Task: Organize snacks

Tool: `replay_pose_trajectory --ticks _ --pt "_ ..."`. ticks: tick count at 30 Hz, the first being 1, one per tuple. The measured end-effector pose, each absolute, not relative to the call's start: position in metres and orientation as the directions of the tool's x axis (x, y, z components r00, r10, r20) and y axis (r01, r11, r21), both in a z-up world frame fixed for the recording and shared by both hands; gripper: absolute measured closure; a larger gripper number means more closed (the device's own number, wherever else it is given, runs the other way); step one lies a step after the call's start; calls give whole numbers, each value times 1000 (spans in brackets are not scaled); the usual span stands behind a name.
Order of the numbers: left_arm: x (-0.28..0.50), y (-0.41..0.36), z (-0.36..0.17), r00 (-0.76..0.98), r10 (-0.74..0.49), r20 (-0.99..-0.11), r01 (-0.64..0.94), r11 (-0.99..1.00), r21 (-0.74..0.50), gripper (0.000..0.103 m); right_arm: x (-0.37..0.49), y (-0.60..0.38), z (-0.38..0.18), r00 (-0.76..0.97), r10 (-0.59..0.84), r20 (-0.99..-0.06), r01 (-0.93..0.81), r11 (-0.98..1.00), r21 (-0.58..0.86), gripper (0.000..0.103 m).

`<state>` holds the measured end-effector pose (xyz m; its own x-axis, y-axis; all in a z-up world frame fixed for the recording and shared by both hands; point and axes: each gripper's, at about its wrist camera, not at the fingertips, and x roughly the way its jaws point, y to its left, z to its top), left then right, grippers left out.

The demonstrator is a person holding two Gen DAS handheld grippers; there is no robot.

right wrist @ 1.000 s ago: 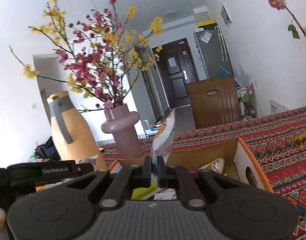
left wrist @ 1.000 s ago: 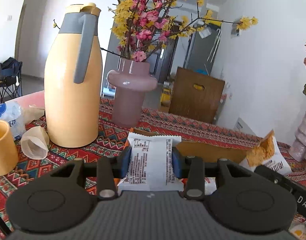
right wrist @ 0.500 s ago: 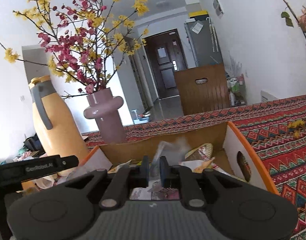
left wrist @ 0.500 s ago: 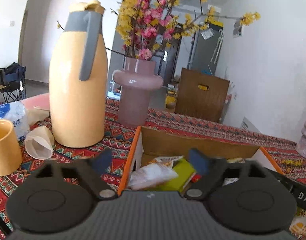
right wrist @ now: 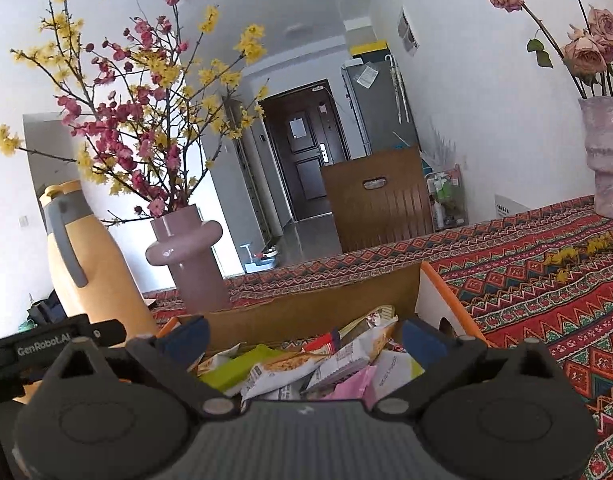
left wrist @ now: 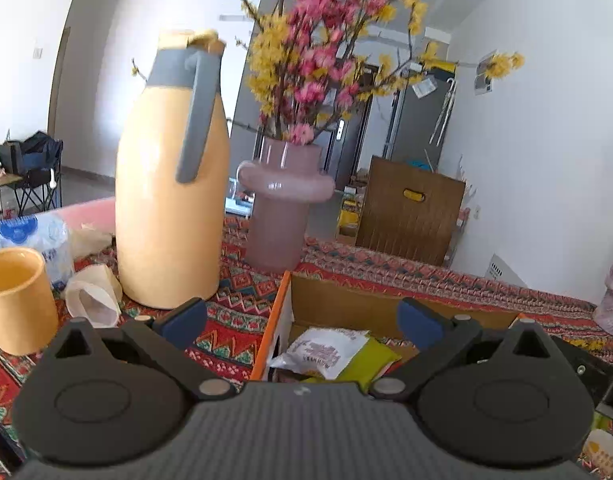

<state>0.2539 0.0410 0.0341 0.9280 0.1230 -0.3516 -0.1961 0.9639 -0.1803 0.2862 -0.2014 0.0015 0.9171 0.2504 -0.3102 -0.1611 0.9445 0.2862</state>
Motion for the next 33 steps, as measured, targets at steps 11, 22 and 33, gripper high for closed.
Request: replay_pose_trajectory --ticks 11,22,33 --pt "181 29 58 952 86 -295 -131 982 -136 0 226 -207 30 932 258 -255 -195 949 247 0" --pt "107 22 40 934 12 -358 -51 994 -101 0 151 -220 22 918 266 -294 -211 956 206 0" --pt "71 21 4 894 1 -448 -40 996 -79 0 103 -229 -7 884 262 -388 -201 961 190 0"
